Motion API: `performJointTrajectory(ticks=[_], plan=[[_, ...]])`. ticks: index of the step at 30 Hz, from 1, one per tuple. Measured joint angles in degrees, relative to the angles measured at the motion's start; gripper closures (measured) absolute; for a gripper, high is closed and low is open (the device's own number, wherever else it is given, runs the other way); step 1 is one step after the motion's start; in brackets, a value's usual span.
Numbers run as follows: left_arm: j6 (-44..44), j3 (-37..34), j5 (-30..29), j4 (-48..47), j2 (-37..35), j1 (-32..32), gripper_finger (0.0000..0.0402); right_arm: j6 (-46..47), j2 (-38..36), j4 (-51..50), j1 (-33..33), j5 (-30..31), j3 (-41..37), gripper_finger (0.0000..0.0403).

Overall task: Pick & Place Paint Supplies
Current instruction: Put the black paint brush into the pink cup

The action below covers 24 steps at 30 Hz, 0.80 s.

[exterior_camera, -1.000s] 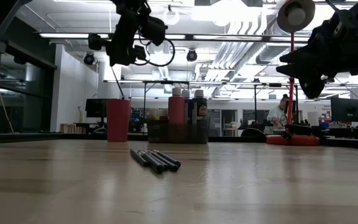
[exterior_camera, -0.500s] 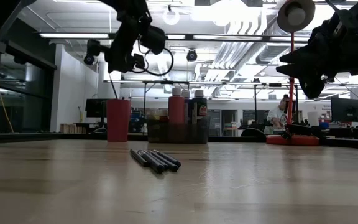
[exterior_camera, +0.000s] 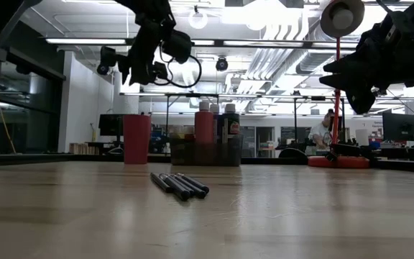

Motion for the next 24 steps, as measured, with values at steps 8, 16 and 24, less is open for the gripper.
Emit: performJointTrajectory(ticks=[8,16,24], plan=[[-17.13,2.65,-1.11,-0.12,-0.53,-4.05,0.0305,0.00,0.01,0.02,0.02,0.00,0.00,0.0280],[-53.34,11.47,24.95,0.03,-1.07,-11.69,0.0305,0.00,-0.02,0.00,0.01,0.00,0.01,0.0280],[-95.77,9.64,42.37,1.60,-1.11,-19.62,0.0305,0.00,-0.01,0.00,0.02,0.00,0.02,0.0280]])
